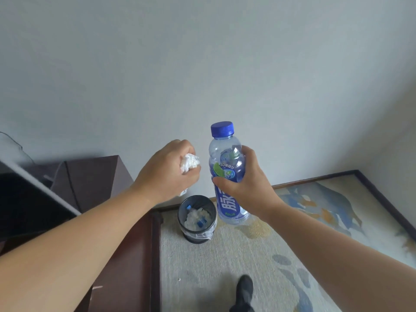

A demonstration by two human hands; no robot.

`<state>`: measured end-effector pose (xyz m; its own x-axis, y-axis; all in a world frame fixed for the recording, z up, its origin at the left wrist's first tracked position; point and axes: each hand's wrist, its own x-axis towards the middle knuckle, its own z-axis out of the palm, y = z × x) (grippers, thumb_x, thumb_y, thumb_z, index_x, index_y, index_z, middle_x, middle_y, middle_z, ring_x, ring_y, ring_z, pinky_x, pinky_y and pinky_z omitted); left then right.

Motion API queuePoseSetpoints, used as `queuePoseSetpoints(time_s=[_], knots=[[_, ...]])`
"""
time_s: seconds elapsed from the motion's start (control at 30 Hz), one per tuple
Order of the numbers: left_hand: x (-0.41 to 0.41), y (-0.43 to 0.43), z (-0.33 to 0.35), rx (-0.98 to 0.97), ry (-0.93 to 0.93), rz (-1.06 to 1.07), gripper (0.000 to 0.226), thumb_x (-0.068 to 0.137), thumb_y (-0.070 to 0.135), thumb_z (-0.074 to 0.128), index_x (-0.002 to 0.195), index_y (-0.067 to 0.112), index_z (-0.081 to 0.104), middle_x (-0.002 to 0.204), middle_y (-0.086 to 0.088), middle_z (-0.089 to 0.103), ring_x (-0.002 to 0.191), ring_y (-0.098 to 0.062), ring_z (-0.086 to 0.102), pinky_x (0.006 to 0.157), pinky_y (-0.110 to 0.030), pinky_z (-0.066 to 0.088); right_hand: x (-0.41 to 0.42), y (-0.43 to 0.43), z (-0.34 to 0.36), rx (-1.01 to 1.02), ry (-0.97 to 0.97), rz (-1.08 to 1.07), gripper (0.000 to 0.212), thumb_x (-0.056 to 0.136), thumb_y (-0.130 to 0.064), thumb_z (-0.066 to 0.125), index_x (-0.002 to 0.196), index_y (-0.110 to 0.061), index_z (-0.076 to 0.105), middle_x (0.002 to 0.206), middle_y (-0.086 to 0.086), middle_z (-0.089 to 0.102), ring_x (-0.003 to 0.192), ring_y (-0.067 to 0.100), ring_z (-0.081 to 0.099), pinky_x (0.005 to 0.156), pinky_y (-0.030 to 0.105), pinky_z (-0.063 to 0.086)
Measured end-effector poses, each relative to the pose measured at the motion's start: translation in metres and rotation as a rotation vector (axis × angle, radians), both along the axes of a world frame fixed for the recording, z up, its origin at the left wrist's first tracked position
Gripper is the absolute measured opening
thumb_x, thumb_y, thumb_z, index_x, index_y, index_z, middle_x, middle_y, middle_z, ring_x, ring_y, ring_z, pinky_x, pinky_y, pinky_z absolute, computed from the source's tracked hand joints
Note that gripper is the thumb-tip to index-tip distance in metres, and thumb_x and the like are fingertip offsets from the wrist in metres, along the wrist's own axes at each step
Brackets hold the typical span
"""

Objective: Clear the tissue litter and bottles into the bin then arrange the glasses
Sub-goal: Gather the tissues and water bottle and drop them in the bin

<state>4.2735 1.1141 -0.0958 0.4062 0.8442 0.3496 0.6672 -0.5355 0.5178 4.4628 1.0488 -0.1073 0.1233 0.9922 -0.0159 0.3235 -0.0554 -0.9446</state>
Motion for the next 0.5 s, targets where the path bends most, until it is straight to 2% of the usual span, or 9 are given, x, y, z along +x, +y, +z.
queuePoseSetpoints(time_s=[0.2,0.37,0.43,0.5], knots=[[0.028,0.076,-0.045,-0.114,0.013,0.114,0.020,0.074,0.041,0.057,0.081,0.024,0.047,0.079,0.009,0.049,0.069,-0.009,0.045,0.061,-0.012,0.034,0.038,0.104,-0.046,-0.059,0.018,0.153,0.063,0.076,-0.025,0.076,0.121,-0.036,0.034,0.109,-0.016,0.061,0.092,0.000,0.064,0.081,0.026,0.051],[0.051,0.123,-0.081,-0.184,0.037,0.147,0.028,0.081,0.047,0.041,0.082,0.020,0.051,0.079,0.005,0.051,0.073,-0.010,0.047,0.064,-0.015,0.035,0.068,0.169,-0.089,-0.158,-0.056,0.242,0.070,0.067,-0.034,0.078,0.120,-0.041,0.032,0.111,-0.009,0.060,0.102,0.013,0.061,0.082,0.036,0.053],[0.056,0.135,-0.099,-0.220,0.027,0.200,0.029,0.081,0.047,0.038,0.081,0.021,0.050,0.079,0.005,0.051,0.073,-0.009,0.046,0.064,-0.014,0.034,0.074,0.186,-0.106,-0.191,-0.067,0.265,0.070,0.068,-0.030,0.080,0.120,-0.037,0.033,0.111,-0.009,0.059,0.103,0.012,0.060,0.082,0.032,0.053],[0.059,0.147,-0.125,-0.269,0.044,0.238,0.023,0.081,0.048,0.035,0.081,0.027,0.047,0.081,0.007,0.050,0.072,-0.010,0.047,0.062,-0.020,0.036,0.080,0.201,-0.126,-0.226,-0.072,0.288,0.069,0.068,-0.027,0.081,0.121,-0.033,0.036,0.113,-0.009,0.058,0.103,0.008,0.060,0.084,0.031,0.053]])
